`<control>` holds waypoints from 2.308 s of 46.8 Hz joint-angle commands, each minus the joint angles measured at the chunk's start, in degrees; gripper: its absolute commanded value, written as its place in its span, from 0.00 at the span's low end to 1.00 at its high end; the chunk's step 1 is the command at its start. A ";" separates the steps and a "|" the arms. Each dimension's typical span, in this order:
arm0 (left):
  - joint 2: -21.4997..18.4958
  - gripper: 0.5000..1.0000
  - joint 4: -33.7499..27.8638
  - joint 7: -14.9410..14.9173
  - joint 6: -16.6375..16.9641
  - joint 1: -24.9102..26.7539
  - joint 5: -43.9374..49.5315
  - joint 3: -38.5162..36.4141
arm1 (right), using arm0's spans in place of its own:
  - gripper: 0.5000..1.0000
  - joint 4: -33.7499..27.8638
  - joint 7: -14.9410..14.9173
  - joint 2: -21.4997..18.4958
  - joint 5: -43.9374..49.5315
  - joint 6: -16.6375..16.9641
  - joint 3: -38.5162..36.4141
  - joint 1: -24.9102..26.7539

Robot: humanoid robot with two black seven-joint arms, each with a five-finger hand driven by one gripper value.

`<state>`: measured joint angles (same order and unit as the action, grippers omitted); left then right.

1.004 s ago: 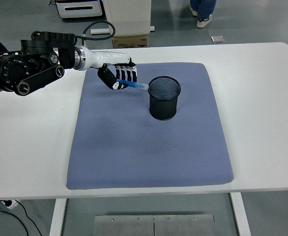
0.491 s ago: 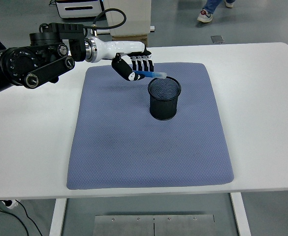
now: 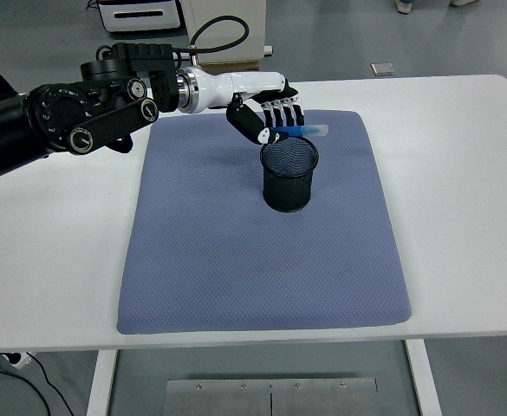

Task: Left hand places marker in pen holder

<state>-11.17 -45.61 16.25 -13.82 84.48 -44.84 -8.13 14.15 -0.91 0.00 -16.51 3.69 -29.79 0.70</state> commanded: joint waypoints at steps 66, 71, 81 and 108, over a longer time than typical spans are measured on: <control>2.73 0.78 -0.01 0.27 1.95 -6.35 20.05 3.74 | 1.00 0.00 0.03 0.00 -0.01 0.00 0.00 0.01; 2.38 0.88 0.08 0.27 2.04 -6.35 21.54 4.70 | 1.00 0.00 0.03 0.00 -0.01 0.00 0.00 0.01; -0.69 1.00 0.69 0.27 3.44 -6.69 27.34 6.11 | 1.00 0.00 -0.06 0.00 -0.01 0.00 0.00 0.01; -9.22 1.00 1.66 0.36 8.37 -18.03 35.69 14.63 | 1.00 0.00 -0.06 0.00 -0.01 0.00 0.00 0.01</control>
<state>-19.29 -43.91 16.56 -5.41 67.87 -9.85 4.58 14.16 -0.90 -0.01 -16.53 3.69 -29.80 0.71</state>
